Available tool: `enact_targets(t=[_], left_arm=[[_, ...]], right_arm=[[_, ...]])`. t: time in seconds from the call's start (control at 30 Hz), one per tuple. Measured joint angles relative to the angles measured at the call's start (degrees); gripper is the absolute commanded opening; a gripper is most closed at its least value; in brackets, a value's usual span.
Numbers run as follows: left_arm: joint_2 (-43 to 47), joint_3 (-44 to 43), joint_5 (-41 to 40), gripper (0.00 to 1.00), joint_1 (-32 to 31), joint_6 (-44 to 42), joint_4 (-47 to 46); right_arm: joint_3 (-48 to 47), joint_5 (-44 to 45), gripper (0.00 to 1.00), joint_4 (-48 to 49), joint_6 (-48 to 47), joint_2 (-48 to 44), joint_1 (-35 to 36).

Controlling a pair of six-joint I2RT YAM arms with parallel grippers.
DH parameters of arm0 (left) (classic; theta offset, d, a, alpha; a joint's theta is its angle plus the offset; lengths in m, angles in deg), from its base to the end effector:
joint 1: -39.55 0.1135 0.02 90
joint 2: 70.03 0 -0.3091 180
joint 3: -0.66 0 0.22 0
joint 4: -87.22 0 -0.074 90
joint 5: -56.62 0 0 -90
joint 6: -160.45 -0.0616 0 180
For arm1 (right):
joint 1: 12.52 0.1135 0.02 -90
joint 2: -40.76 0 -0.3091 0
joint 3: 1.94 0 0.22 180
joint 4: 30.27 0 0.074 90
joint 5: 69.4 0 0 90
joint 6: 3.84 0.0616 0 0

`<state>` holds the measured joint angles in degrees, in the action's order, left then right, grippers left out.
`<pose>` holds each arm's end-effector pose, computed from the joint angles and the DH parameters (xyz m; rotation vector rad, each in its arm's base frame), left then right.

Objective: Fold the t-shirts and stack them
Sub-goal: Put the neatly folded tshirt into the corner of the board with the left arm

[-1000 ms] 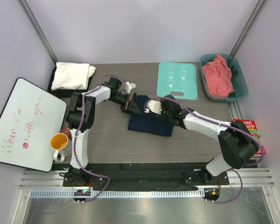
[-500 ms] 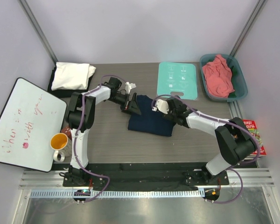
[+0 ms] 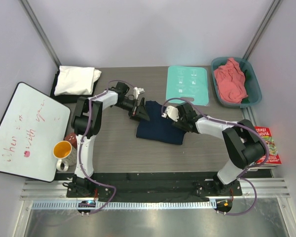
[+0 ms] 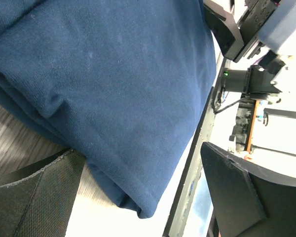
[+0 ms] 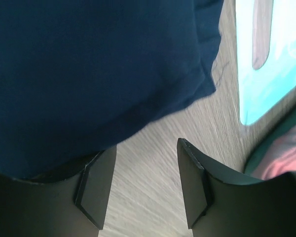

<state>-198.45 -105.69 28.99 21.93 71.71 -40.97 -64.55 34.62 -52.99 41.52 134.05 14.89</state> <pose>0.4071 -0.1865 0.1745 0.5916 2.5463 -1.6156 0.2791 0.1279 0.2024 -1.3953 2.0925 -0.4300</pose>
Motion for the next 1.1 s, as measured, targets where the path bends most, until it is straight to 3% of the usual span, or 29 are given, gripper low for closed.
enact_targets(t=[0.63, 0.67, 0.7, 0.77, 0.8, 0.83, 1.1], left_arm=[[-1.0, 1.2, 3.4, 0.98, -3.1, 5.9, -6.3], [-1.0, 1.3, 3.4, 0.95, -3.3, 6.3, -6.8], [-0.9, 1.4, 3.3, 0.78, -3.5, 6.7, -7.2], [-0.8, 1.7, 2.9, 0.52, -3.5, 7.6, -7.8], [-0.8, 2.0, 1.8, 0.16, -3.6, 7.8, -8.2], [-0.8, 2.4, 0.5, 0.00, -3.7, 7.7, -8.5], [0.6, 3.2, -7.8, 0.00, -4.3, 7.2, -5.1]], right_arm=[[-6.6, -2.7, 0.56, 0.2, 1.4, 5.5, 0.7], [-6.6, -2.7, 0.56, 0.2, 1.4, 5.5, 0.8], [-6.6, -2.7, 0.56, 0.2, 1.3, 5.5, 0.9], [-6.6, -2.7, 0.56, 0.2, 1.3, 5.5, 1.0], [-6.6, -2.7, 0.56, 0.2, 1.2, 5.5, 1.0], [-6.6, -2.6, 0.56, 0.2, 1.1, 5.5, 1.0], [-5.6, -2.6, 0.56, 0.6, 0.6, 4.7, 1.1]])
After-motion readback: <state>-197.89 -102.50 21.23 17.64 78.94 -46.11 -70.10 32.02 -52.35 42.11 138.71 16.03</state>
